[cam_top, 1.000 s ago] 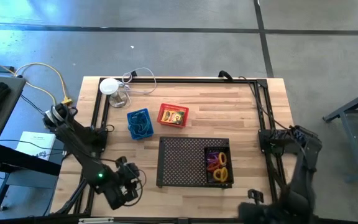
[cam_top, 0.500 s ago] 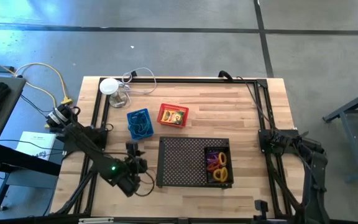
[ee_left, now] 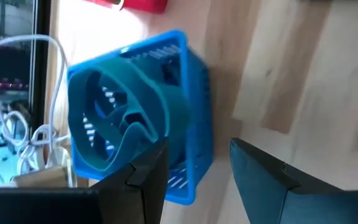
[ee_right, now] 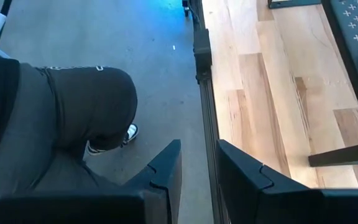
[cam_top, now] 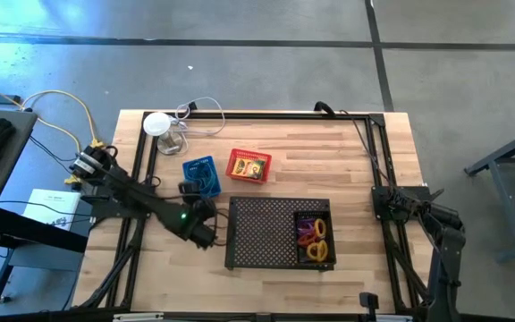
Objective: Pick & Place Office Desk Supplies
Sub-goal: Put the blue bin with the rubber bands on the shelf
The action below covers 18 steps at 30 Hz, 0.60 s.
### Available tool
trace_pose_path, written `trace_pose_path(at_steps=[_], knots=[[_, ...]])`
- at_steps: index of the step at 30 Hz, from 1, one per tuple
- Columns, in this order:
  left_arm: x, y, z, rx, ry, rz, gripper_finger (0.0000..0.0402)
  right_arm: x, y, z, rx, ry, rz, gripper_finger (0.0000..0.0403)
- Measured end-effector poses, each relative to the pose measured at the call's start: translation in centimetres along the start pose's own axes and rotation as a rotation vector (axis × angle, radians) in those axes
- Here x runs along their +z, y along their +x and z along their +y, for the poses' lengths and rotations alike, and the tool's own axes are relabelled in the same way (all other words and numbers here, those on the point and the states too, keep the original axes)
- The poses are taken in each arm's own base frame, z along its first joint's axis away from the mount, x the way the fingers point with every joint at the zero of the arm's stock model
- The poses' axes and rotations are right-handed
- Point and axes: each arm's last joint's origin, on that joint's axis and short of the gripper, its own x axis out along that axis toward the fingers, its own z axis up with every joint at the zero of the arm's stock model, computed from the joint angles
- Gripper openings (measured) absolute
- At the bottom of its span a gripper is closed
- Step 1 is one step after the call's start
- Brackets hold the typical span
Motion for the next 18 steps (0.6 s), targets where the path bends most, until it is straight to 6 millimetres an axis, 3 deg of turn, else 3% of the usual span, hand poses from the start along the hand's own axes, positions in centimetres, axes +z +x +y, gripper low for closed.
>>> trace_pose_path(at_steps=[18], knots=[[-1.0, 1.9, -0.2, 0.001, -0.017, 0.007, 0.0160, 0.3, 0.0, 0.7, 0.061, 0.048, -0.028, 0.0085]])
